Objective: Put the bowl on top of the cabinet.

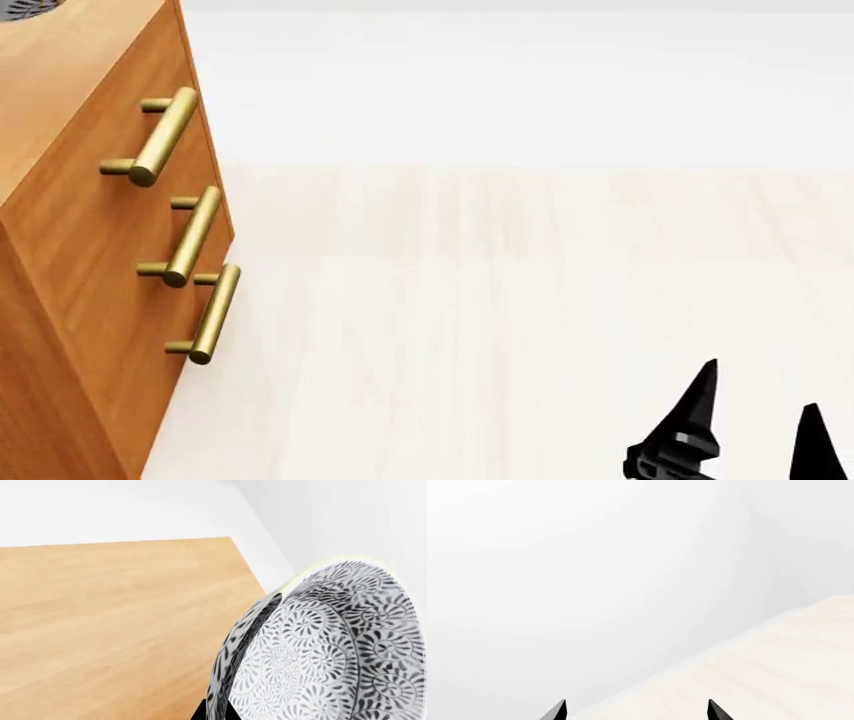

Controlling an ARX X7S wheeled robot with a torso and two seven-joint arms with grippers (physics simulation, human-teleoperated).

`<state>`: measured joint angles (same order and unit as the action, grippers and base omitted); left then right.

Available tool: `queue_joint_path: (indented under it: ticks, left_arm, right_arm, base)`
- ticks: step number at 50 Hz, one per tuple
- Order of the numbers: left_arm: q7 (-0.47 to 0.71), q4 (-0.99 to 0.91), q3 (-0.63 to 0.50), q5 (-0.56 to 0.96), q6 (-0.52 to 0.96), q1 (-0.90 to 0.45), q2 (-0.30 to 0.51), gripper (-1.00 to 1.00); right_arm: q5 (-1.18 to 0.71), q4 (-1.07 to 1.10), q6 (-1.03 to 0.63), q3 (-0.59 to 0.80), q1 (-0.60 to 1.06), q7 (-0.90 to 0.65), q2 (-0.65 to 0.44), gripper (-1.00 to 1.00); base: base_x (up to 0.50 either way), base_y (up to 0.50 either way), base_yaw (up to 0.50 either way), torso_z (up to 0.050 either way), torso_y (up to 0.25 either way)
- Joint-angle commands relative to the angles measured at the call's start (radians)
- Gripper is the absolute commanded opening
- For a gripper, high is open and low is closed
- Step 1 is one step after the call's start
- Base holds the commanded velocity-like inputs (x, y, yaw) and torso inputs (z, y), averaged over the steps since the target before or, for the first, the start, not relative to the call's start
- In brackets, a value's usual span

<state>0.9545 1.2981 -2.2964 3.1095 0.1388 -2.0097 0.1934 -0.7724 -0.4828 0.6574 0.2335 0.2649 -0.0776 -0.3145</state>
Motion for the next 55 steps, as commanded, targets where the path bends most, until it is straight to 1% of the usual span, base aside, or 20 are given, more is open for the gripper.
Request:
queue_joint_path:
  ticks: [1,13,55]
  left_arm:
    - [0.035,0.010,0.012,-0.013,0.050,-0.002,0.014,-1.00]
    - [0.003,0.011,0.003,-0.017,0.074,0.005,0.011,-1.00]
    - [-0.003,0.011,-0.036,-0.013,0.028,0.053,0.025,-1.00]
  right_arm:
    - [0.001,-0.009,-0.001,0.000,0.005,0.003,0.003,1.00]
    - [0.003,-0.011,0.000,-0.002,0.005,0.004,0.004,1.00]
    - [0.028,-0.070,0.001,0.003,0.035,0.011,0.023,1.00]
  base:
    - [0.00,0.00,0.00,0.000,0.000]
    - [0.00,0.00,0.00,0.000,0.000]
    - [0.00,0.00,0.00,0.000,0.000]
